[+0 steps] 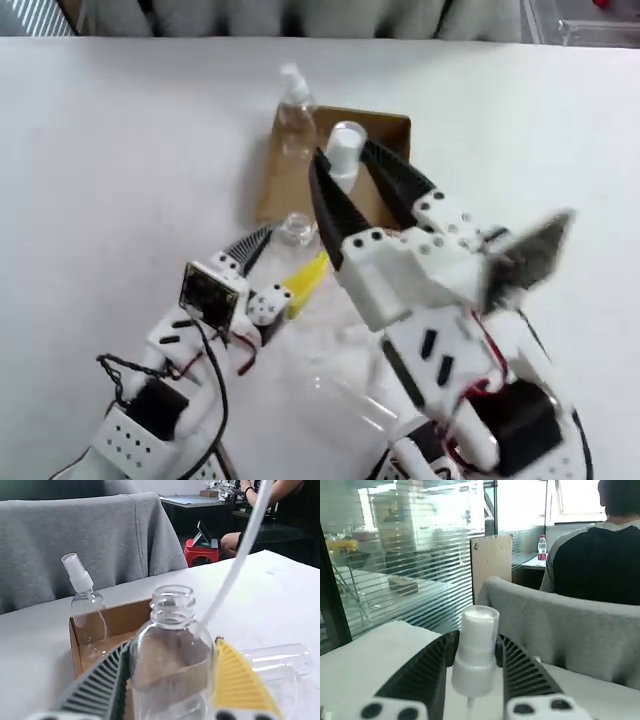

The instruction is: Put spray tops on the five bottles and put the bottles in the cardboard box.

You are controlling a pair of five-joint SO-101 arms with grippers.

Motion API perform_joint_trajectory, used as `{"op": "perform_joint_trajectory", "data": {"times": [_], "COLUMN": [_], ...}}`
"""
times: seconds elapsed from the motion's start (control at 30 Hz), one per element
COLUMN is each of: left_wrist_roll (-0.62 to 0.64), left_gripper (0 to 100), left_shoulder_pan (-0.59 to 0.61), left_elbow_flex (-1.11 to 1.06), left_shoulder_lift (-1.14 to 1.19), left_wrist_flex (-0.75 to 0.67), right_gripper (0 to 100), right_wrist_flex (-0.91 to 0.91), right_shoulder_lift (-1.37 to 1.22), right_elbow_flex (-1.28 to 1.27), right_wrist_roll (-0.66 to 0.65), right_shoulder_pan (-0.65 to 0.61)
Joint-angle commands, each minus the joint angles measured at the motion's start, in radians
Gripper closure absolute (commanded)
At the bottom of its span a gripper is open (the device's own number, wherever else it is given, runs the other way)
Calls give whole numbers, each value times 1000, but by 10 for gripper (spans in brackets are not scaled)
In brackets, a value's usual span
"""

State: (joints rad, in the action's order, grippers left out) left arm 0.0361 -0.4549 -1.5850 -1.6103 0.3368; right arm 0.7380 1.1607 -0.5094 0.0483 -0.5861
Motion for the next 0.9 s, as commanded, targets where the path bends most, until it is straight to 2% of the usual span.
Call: {"op": "perform_joint_trajectory", "data": {"times": [0.0,0.2,0.43,0.87], "left_wrist_roll": [11,11,11,11], "left_gripper": [977,977,977,978], "left_shoulder_pan": [10,8,8,7], "left_elbow_flex": [12,12,12,12], "left_shoulder_lift": [-12,-12,-12,-12], "left_wrist_flex": [-34,-34,-34,-34], "right_gripper": [983,983,983,983], "right_wrist_flex": [-74,-182,-145,-145], "right_shoulder_lift": [2,-2,-7,-122], "right_elbow_flex": [-37,-38,84,48], "right_wrist_roll": [3,2,9,12], "right_shoulder_pan": [7,74,70,71]}}
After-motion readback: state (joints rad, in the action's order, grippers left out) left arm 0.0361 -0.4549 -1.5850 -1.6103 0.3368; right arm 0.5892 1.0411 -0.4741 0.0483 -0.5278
